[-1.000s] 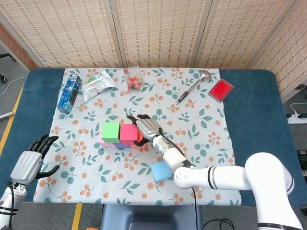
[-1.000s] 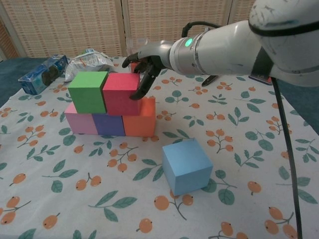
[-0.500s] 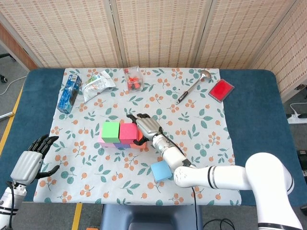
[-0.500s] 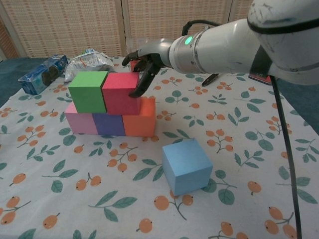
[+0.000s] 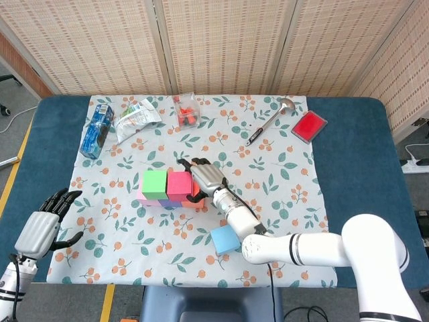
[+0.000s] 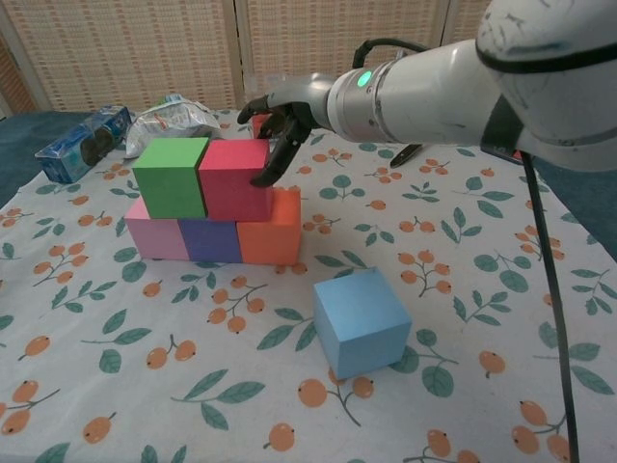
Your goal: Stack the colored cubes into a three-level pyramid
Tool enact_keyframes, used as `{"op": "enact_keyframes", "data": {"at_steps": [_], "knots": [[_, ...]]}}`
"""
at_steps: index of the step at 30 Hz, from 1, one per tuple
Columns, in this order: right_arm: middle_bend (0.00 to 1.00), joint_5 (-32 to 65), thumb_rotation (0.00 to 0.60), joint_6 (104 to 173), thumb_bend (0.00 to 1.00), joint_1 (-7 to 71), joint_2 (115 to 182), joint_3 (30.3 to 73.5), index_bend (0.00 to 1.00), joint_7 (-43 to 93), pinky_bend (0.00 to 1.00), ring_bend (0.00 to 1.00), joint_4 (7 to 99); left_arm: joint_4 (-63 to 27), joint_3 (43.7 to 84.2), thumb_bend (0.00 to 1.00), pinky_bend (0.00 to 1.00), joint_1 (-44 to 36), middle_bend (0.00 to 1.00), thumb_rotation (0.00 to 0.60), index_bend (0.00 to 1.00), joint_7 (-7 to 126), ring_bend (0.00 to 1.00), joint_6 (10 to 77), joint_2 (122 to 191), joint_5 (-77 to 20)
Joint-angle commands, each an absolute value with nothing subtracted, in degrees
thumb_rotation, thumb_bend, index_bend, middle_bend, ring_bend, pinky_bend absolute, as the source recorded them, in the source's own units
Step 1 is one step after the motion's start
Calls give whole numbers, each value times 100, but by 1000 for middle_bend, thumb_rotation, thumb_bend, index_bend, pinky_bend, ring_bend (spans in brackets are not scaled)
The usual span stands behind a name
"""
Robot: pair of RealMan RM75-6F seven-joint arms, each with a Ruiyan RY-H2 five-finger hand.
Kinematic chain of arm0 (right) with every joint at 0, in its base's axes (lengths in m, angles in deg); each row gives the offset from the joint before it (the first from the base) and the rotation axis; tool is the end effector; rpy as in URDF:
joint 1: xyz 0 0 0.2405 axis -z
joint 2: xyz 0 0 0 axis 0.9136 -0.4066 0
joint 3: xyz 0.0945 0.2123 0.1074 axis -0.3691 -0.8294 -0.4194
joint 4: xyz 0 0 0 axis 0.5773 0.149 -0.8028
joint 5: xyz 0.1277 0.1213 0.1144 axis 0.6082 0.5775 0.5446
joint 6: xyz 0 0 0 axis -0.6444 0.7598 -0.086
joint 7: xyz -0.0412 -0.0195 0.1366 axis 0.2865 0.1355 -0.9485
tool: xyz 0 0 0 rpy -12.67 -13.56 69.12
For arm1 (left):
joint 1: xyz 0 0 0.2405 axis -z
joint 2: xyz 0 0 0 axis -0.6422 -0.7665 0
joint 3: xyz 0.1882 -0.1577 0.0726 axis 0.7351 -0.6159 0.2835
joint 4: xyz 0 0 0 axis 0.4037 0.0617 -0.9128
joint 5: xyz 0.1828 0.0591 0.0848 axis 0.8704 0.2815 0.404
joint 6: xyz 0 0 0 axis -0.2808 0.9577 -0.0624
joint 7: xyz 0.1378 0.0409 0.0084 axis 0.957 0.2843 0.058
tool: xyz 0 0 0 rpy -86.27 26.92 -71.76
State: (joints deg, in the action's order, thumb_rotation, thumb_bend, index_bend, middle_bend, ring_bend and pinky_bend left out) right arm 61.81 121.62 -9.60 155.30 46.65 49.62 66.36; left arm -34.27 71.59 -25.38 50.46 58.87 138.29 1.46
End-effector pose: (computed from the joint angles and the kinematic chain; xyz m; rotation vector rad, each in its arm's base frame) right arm 0.0162 -0.3848 -0.0446 1.9160 -1.3600 0.9222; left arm -0.2867 0.2232 0.1379 -1.6041 -0.9426 -1.0460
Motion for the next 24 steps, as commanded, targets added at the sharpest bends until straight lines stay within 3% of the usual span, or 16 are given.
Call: {"op": "enact_keyframes", "data": {"at_steps": [1,6,16,24], "knots": [[226,6190,600,12172,217,-952,15521,4663,0,4975,0,28,6654,-3422,7165,250,156,-2538,116,600,68,5032,53,5886,13824,153],[224,6153,600,12234,217,-934,15556,4658,2,4994,0,29,6646,-3414,7168,249,156,-2528,115,600,68,4995,53,5885,13830,173],[225,6088,600,12351,217,-901,15668,4609,200,5026,0,32,6605,-3396,7183,248,155,-2548,116,600,67,4970,51,5908,13828,173],[230,6004,600,12477,217,-812,15677,4569,280,5024,0,37,6668,-3398,7180,248,155,-2537,115,600,68,4970,50,5924,13828,205]]}}
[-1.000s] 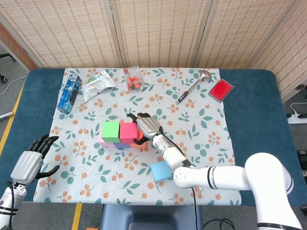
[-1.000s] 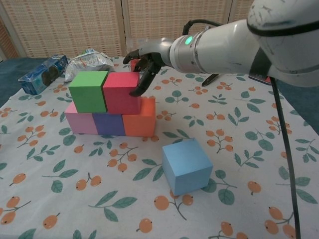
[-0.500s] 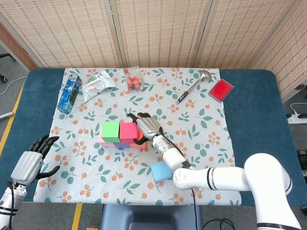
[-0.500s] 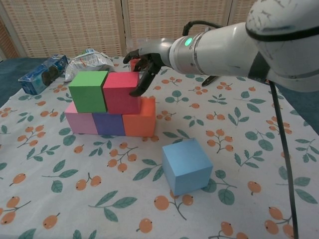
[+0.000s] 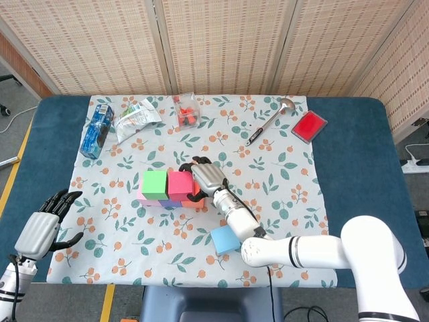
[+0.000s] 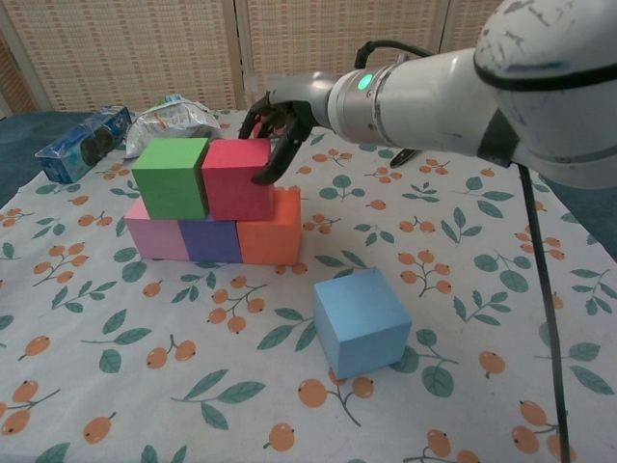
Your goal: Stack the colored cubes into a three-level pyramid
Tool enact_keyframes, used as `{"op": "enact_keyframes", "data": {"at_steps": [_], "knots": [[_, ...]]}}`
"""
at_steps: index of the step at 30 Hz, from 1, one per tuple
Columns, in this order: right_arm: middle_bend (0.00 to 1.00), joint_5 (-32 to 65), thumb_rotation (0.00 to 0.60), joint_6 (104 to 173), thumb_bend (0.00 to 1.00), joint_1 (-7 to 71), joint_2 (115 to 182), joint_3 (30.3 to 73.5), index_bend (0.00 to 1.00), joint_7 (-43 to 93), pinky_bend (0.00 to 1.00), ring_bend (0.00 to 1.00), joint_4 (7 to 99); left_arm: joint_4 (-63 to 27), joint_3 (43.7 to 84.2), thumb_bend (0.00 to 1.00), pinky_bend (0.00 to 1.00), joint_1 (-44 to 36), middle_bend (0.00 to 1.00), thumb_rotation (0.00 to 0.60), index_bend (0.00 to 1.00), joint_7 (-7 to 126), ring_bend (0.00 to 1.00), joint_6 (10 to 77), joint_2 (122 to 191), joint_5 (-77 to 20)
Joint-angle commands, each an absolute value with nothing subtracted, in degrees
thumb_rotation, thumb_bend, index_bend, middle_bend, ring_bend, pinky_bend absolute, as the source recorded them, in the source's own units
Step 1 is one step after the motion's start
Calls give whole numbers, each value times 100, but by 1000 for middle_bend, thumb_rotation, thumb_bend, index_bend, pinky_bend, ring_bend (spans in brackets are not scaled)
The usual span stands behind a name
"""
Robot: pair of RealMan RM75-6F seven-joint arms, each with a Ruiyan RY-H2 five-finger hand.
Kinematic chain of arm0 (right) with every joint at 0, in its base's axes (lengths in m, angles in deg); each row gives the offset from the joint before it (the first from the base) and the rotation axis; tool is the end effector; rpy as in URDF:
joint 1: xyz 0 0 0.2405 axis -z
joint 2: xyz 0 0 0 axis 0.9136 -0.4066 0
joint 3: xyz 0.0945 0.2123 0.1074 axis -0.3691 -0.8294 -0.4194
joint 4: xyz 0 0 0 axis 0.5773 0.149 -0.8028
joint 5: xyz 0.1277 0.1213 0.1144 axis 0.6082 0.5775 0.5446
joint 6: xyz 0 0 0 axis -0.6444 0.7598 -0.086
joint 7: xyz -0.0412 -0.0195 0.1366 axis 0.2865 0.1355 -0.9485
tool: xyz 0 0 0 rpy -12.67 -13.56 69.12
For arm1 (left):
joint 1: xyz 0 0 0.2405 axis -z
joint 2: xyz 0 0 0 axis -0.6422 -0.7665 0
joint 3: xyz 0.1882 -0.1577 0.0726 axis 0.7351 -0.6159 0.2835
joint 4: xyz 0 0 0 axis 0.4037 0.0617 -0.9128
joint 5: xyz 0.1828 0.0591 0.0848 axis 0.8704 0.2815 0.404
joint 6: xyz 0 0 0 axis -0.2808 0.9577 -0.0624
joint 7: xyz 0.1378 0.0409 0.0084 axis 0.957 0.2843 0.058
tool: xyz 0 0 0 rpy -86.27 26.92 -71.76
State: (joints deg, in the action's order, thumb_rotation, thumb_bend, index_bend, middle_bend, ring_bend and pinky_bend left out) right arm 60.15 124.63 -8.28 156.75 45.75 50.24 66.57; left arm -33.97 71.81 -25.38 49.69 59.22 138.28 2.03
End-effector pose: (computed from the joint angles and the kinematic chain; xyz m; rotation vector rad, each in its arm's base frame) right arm 0.0156 -0.3826 -0.0457 1.8840 -1.3437 0.9551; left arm -0.2866 0.2223 0.1381 -1.6092 -0.9443 -1.0566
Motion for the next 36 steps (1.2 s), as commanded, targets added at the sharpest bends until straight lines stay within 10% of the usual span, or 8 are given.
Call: {"op": "enact_keyframes", "data": {"at_steps": [1,36], "knots": [[230,6006,600,12480,217,-797,15677,4561,281,5018,0,37,6673,-3400,7181,248,155,-2536,116,600,67,4973,50,5922,13826,206],[230,5955,600,12753,217,-626,15991,4367,176,5196,0,36,6634,-3249,7222,247,155,-2541,116,600,61,4824,49,5922,13883,229]]}}
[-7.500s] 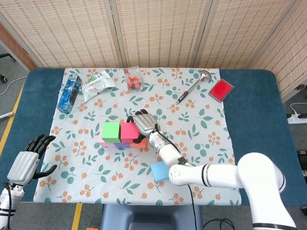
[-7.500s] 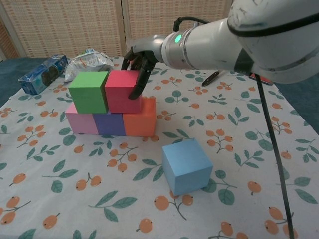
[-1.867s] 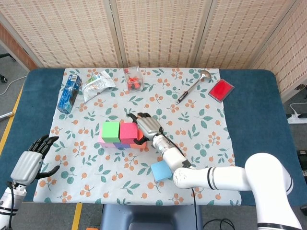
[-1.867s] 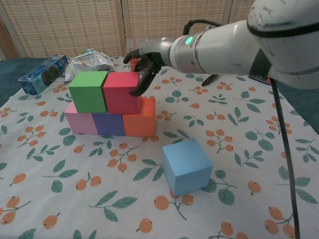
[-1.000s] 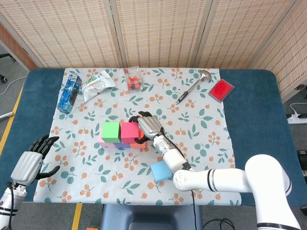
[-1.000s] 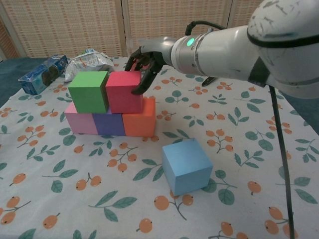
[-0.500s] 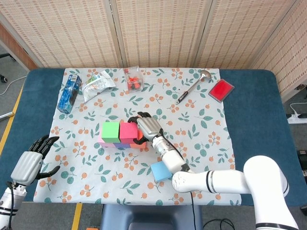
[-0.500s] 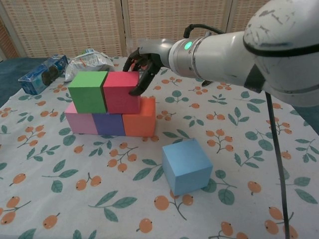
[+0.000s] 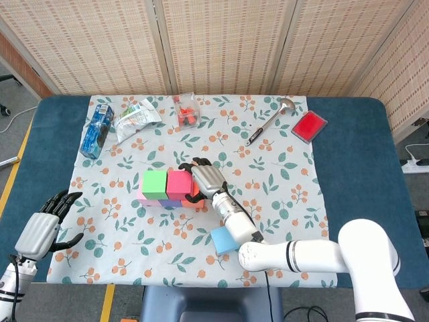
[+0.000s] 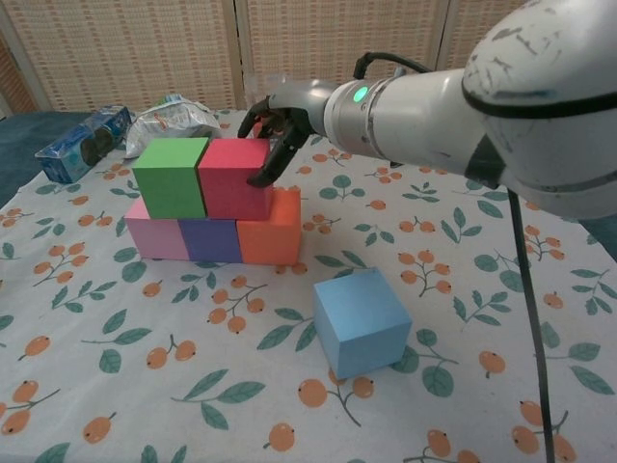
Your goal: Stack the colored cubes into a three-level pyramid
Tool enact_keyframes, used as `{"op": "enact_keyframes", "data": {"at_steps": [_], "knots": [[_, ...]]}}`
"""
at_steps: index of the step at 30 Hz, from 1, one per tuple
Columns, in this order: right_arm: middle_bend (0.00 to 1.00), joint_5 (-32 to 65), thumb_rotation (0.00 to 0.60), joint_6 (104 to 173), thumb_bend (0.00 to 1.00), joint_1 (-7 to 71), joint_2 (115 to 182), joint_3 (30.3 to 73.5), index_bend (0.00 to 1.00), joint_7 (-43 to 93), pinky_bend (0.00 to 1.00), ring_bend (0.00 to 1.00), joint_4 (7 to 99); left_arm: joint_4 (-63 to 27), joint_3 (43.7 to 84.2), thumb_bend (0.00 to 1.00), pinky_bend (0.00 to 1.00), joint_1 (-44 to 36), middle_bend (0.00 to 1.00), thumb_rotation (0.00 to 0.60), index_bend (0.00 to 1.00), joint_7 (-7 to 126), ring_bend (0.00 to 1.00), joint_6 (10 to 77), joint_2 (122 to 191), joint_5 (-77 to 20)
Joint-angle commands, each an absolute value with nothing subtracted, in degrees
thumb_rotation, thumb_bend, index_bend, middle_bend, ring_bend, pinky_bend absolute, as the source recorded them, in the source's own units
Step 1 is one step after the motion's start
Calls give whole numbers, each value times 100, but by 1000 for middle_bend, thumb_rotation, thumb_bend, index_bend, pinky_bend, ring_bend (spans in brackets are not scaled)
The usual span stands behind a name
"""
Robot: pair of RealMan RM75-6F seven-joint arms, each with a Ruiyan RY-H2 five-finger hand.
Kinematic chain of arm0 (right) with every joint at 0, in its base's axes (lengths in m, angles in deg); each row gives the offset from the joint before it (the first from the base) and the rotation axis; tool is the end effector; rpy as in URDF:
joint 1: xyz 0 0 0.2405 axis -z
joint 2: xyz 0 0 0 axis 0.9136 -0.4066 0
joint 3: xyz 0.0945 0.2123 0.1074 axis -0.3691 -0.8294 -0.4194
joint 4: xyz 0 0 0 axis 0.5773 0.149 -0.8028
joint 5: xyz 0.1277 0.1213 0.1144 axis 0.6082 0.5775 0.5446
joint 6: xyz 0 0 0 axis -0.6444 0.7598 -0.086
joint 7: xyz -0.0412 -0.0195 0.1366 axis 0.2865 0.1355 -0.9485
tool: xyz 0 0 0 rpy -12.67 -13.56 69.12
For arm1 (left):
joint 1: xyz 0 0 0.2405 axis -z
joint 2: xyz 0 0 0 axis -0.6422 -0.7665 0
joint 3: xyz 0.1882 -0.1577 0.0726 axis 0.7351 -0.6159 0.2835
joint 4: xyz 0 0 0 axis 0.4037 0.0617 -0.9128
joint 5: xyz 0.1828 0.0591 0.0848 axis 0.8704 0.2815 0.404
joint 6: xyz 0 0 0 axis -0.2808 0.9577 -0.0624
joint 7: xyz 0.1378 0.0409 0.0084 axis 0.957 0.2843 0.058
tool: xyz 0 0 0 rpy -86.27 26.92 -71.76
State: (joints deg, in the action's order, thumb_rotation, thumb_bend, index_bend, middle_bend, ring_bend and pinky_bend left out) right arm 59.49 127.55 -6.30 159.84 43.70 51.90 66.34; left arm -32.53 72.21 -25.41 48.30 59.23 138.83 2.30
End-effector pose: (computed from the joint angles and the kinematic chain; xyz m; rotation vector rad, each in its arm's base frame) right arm 0.0154 -0.3763 -0.0540 1.8408 -1.3655 0.9794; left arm -0.2912 0.2216 0.1363 -1.6119 -0.9569 -1.0570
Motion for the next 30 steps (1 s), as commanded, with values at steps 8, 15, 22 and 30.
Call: {"op": "enact_keyframes", "data": {"at_steps": [8,15,22,30], "knots": [[229,5968,600,12761,217,-597,16007,4349,118,5263,0,36,6680,-3230,7232,246,155,-2539,115,600,61,4805,49,5926,13897,247],[229,5999,600,12759,217,-554,15946,4325,60,5293,0,35,6783,-3213,7232,247,155,-2531,116,600,61,4800,49,5930,13905,260],[229,6064,600,12714,218,-533,15904,4303,52,5305,0,35,6862,-3210,7239,246,155,-2540,116,600,61,4790,49,5952,13902,269],[230,5986,600,12721,217,-516,15912,4300,46,5299,0,35,6852,-3194,7235,246,155,-2536,115,600,61,4777,49,5940,13909,252]]}}
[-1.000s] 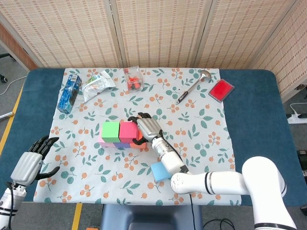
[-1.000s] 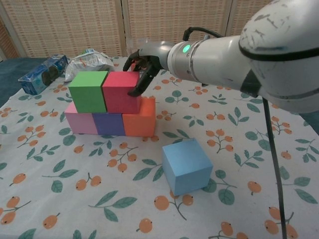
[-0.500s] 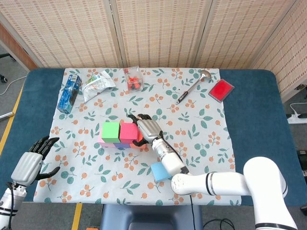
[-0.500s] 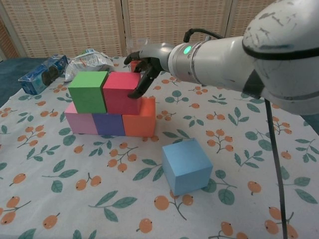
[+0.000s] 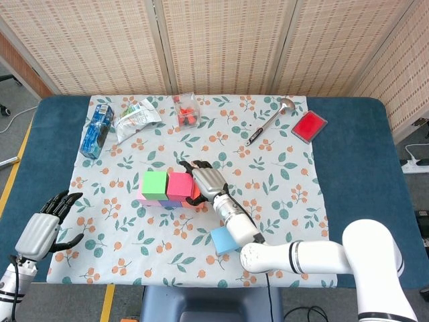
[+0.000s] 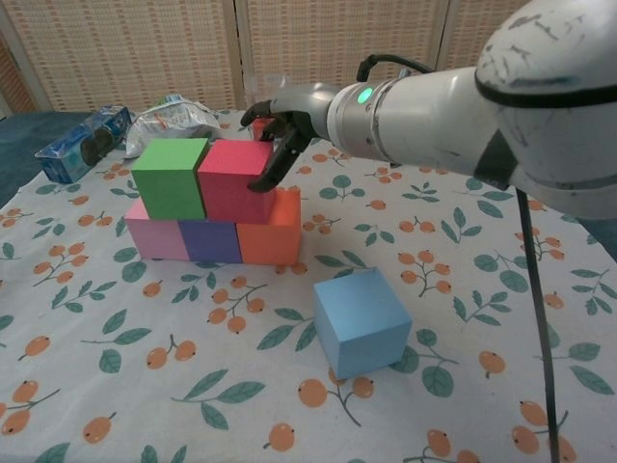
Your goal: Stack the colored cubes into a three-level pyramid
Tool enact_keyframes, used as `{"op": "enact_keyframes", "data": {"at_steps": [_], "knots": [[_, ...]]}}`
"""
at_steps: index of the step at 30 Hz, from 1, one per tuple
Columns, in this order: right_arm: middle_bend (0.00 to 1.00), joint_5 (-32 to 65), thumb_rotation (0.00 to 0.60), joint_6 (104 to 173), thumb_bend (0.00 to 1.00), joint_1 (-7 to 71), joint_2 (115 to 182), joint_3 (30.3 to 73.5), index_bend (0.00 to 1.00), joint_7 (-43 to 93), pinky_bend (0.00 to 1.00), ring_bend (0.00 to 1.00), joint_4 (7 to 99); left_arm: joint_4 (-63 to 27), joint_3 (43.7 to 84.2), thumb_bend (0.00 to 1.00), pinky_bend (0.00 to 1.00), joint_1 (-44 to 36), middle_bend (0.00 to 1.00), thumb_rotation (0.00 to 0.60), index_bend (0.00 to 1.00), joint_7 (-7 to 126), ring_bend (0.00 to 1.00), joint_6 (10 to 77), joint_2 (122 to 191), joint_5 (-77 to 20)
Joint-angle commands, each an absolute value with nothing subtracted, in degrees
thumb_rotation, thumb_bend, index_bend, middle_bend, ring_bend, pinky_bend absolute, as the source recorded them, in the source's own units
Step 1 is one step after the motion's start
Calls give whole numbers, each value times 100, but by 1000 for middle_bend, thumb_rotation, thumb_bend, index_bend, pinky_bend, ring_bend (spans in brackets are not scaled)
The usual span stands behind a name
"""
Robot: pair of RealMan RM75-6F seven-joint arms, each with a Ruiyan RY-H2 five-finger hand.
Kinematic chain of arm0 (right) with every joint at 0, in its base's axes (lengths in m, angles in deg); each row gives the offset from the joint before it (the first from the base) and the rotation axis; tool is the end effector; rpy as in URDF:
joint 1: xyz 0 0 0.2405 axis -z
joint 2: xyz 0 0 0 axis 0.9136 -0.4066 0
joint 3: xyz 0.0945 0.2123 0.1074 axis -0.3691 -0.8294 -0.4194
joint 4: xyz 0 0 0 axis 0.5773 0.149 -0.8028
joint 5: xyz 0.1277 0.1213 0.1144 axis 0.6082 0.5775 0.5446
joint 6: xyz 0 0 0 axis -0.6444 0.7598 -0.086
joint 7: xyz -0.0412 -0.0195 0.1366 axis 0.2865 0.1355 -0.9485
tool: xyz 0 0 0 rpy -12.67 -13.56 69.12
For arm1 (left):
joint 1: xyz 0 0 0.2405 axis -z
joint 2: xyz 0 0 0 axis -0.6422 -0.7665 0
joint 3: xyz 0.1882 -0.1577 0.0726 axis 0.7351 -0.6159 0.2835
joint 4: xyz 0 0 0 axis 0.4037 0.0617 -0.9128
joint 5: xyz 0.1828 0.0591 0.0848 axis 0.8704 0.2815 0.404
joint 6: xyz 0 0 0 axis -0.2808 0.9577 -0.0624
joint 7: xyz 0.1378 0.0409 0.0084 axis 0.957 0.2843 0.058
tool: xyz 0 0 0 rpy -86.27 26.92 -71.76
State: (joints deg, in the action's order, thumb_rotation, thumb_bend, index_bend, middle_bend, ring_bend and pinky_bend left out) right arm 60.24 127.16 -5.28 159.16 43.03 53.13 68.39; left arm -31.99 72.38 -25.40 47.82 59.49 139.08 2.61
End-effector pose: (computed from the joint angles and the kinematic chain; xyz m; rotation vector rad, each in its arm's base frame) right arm 0.0141 -0.3706 -0.0527 1.8525 -1.3884 0.9658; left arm -0.2920 0.2212 0.1356 -1.6148 -0.9569 -1.0622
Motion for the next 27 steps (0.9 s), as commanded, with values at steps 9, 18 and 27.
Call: {"op": "enact_keyframes", "data": {"at_steps": [9,18,27], "knots": [[150,5633,600,12773,217,-295,15491,4359,0,5233,0,0,7282,-3122,7152,250,154,-2241,116,600,78,4459,49,5507,13832,182],[141,5289,600,12862,217,26,14932,4355,0,4993,0,0,7566,-2816,6959,251,150,-1703,117,600,91,4418,50,4700,13893,-89],[141,5122,600,12719,217,197,14665,4311,0,4714,0,0,7465,-2396,6881,249,127,-1103,98,600,81,4616,20,3785,14103,-271]]}}
